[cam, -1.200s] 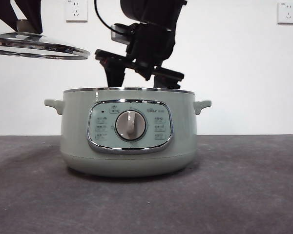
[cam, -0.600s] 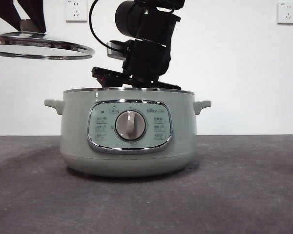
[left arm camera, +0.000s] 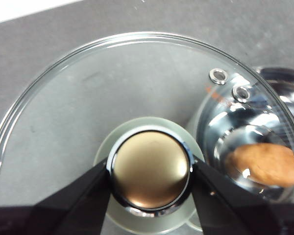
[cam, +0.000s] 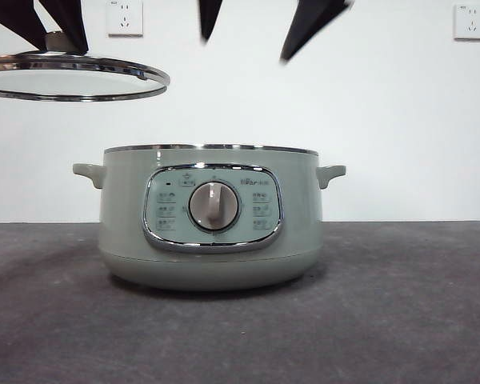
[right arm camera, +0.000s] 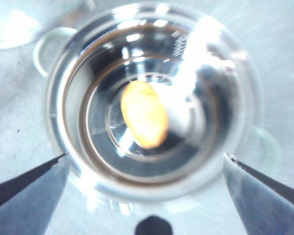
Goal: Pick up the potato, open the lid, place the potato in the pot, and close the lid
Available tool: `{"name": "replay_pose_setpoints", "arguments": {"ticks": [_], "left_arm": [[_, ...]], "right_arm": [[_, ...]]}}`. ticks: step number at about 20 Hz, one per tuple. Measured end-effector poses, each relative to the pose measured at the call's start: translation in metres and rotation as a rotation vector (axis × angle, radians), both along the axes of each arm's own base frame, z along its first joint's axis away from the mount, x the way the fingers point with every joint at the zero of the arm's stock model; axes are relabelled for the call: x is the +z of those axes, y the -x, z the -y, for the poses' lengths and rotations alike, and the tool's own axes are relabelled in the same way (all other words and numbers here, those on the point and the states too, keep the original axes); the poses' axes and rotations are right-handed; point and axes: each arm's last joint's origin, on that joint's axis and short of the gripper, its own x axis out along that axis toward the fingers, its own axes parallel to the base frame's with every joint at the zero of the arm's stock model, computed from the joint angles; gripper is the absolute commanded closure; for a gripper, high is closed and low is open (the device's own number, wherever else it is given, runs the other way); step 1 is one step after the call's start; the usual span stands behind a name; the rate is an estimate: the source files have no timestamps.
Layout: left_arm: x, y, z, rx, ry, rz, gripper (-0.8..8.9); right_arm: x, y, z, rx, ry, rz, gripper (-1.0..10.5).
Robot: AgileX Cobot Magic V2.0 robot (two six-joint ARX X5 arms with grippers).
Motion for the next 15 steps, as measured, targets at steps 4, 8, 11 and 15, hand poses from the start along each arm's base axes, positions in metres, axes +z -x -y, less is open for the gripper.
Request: {"name": "replay_pose_setpoints", "arguments": {"ticks": [4, 8, 11, 15], "left_arm": [[-0.009, -0.003, 0.024, -0.072, -0.006, -0.031, 8.17], [-0.02, -0.004, 0.055, -0.164, -0.016, -0.066, 8.17], [-0.03, -0.004, 0.081, -0.239, -0.028, -0.098, 8.17], [-0.043, -0.002, 0.112, -0.322, -0.037, -0.118, 8.17]], "right_arm": [[0.034, 0.038, 0.036, -0.037, 0.04, 0.078, 4.1], [0.05, 0.065, 0.066, -0.062, 0.092, 0.082, 4.1], [0.06, 0.083, 0.085, -0.063, 0.084, 0.09, 4.1], [0.073, 0.101, 0.103, -0.058, 0.016, 0.127, 4.1]]}}
